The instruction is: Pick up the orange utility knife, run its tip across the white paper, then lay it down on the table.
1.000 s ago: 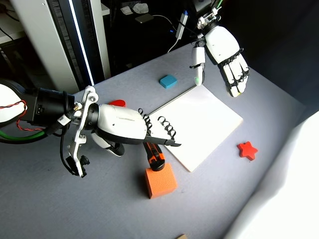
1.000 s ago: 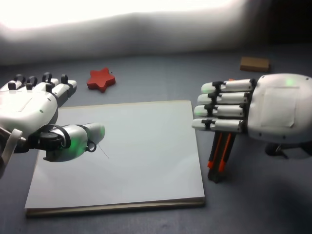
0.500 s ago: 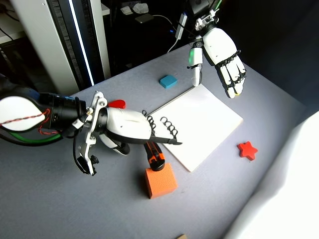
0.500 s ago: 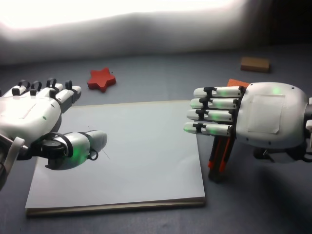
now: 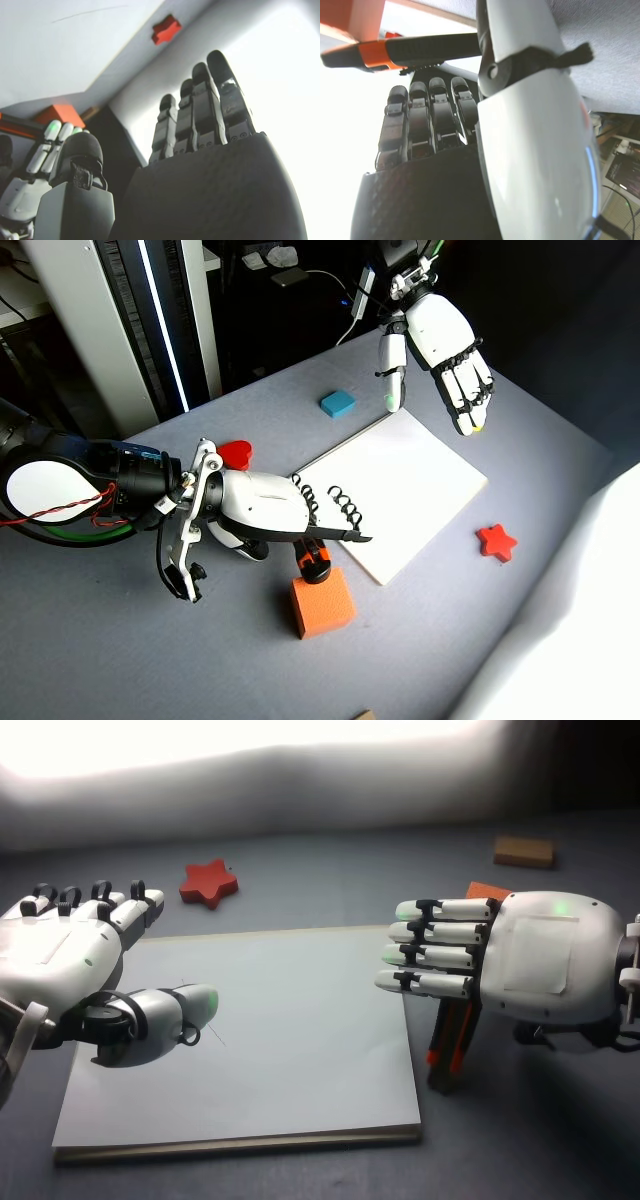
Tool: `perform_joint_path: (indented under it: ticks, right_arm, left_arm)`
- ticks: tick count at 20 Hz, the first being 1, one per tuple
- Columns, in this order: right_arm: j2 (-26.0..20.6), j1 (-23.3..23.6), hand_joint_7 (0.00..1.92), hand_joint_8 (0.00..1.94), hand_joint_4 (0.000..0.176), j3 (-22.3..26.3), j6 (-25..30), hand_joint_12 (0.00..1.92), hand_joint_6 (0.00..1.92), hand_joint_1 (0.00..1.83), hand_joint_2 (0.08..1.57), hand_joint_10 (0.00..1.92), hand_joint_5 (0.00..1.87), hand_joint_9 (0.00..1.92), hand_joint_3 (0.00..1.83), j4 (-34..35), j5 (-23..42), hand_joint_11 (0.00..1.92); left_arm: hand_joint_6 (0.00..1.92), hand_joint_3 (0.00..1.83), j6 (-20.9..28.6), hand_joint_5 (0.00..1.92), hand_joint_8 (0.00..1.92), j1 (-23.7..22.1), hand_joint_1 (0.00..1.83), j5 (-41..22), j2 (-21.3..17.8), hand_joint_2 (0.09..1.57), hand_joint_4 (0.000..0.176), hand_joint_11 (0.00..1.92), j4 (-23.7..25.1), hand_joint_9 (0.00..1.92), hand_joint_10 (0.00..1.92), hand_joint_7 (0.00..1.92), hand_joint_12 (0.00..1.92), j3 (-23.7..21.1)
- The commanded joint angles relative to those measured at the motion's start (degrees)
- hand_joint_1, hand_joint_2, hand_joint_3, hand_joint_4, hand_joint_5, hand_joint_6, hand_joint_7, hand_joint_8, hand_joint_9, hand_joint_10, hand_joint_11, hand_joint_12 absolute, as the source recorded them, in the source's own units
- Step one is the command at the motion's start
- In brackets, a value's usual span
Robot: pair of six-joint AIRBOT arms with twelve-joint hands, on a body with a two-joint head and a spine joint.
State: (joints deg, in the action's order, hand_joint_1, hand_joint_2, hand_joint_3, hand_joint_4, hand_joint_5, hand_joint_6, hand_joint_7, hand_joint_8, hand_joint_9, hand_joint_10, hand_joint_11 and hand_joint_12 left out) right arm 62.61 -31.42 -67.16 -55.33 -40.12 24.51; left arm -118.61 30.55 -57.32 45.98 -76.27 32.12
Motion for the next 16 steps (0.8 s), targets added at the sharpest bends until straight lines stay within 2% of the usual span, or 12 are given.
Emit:
perform_joint_path:
  ticks: [1,4,8,11,16]
  right_arm:
    - [-0.27,1.31,0.0,0.0,0.0,0.06,0.32,0.0,0.0,1.1,0.97,0.0,0.0,0.0,0.0,0.79,3.74,0.0]
    - [0.18,4.9,0.0,0.0,0.0,0.08,3.85,0.0,0.0,1.1,0.97,0.0,0.0,0.0,0.0,-4.92,-0.57,0.0]
    - [0.62,7.46,0.0,0.0,0.0,0.07,14.33,0.0,0.0,1.1,0.97,0.0,0.0,0.0,0.0,-14.6,-6.29,0.0]
    - [0.93,7.32,0.0,0.0,0.0,0.07,21.96,0.0,0.0,1.1,0.97,0.0,0.0,0.0,0.0,-22.34,-7.99,0.0]
    - [1.61,6.62,0.0,0.0,0.0,0.09,22.71,0.0,0.0,1.11,0.97,0.0,0.0,0.0,0.0,-22.36,-10.39,0.0]
  left_arm:
    - [0.01,0.0,0.03,0.06,0.01,-0.15,0.07,-4.11,-0.05,1.23,0.075,0.0,3.89,0.19,0.01,0.12,0.85,0.04]
    - [0.0,0.0,0.03,0.06,0.01,0.05,0.08,-4.53,-0.05,1.23,0.076,0.0,3.89,0.2,0.01,0.14,0.87,0.07]
    - [0.0,0.0,0.03,0.07,0.01,0.18,0.09,-4.54,0.23,1.23,0.072,0.0,3.89,0.21,0.01,0.16,0.87,0.16]
    - [0.0,0.0,0.11,0.05,0.0,0.21,0.09,-4.54,0.29,1.24,0.073,0.0,3.89,0.19,0.0,0.11,0.9,0.2]
    - [0.0,0.0,0.29,0.04,0.0,0.21,0.07,-4.55,0.36,1.24,0.074,0.0,3.89,0.18,0.0,0.11,0.91,0.34]
